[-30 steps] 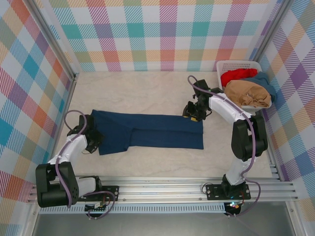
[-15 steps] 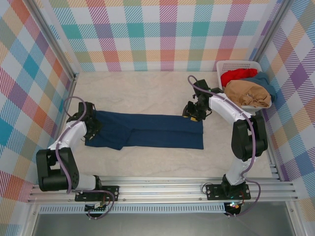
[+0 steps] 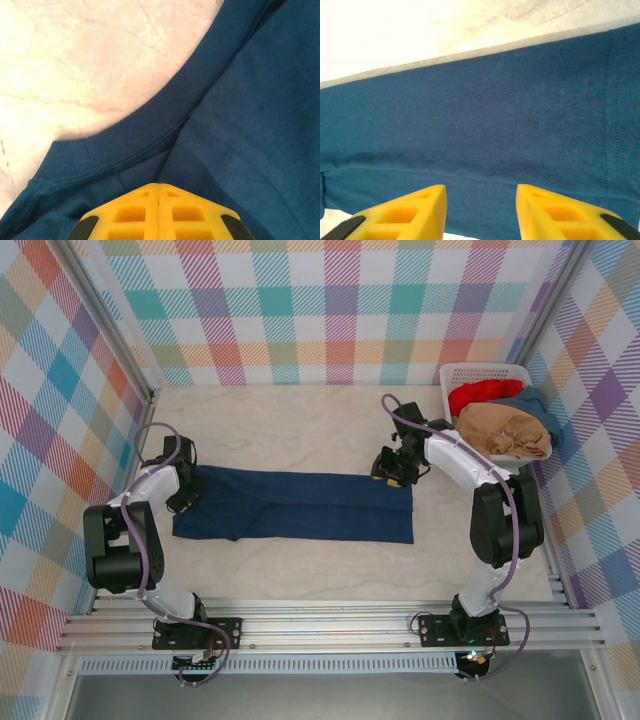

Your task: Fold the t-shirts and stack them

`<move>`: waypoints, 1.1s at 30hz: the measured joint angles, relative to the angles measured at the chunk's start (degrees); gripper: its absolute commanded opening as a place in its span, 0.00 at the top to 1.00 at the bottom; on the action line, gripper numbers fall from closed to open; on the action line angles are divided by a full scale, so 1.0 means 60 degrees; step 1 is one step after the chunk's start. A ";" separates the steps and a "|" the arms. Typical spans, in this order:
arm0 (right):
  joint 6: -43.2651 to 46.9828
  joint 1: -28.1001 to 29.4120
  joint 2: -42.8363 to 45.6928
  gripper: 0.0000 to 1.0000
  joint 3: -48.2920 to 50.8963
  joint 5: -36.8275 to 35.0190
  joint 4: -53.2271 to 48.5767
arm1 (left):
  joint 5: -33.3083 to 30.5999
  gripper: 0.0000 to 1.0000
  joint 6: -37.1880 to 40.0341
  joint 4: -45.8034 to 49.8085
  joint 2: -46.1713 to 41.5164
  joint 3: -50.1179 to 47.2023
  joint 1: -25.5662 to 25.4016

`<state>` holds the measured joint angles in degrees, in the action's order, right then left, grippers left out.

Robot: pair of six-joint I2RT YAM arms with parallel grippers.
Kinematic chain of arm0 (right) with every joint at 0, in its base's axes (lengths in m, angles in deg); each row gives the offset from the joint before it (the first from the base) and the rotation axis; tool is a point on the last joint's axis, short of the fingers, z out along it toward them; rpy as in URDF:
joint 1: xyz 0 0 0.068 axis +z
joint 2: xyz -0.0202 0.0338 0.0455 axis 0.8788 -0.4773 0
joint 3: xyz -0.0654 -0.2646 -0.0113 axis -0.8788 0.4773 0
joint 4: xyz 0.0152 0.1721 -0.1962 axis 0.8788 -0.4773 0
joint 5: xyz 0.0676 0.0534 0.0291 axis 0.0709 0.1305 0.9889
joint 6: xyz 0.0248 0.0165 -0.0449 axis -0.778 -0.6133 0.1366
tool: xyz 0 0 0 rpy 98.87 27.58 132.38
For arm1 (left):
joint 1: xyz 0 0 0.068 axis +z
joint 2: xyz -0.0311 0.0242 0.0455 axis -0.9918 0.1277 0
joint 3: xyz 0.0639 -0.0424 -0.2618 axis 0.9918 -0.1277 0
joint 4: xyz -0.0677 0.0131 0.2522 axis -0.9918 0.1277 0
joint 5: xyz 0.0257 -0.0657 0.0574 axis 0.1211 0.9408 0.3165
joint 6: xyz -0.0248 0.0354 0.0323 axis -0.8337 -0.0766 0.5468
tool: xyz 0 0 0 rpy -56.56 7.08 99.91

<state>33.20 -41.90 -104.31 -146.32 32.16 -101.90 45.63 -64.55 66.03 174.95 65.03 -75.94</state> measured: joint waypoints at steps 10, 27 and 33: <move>0.0000 0.0000 0.0000 0.60 0.0106 0.0011 0.0062 | -0.0160 0.62 -0.0124 0.0557 -0.0277 0.0361 0.0022; 0.0623 -0.0721 -0.0780 0.62 0.0506 0.0007 0.0375 | 0.1949 0.72 -0.4441 0.0386 -0.0776 -0.1392 -0.1854; 0.0867 -0.0871 -0.1770 0.63 0.0255 -0.0390 0.0412 | 0.1883 0.73 -0.4710 0.0178 0.0331 -0.0641 -0.1763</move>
<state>38.40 -47.12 -114.93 -144.79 29.82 -99.43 56.93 -92.81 67.10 176.94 61.18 -86.52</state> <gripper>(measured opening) 0.372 0.274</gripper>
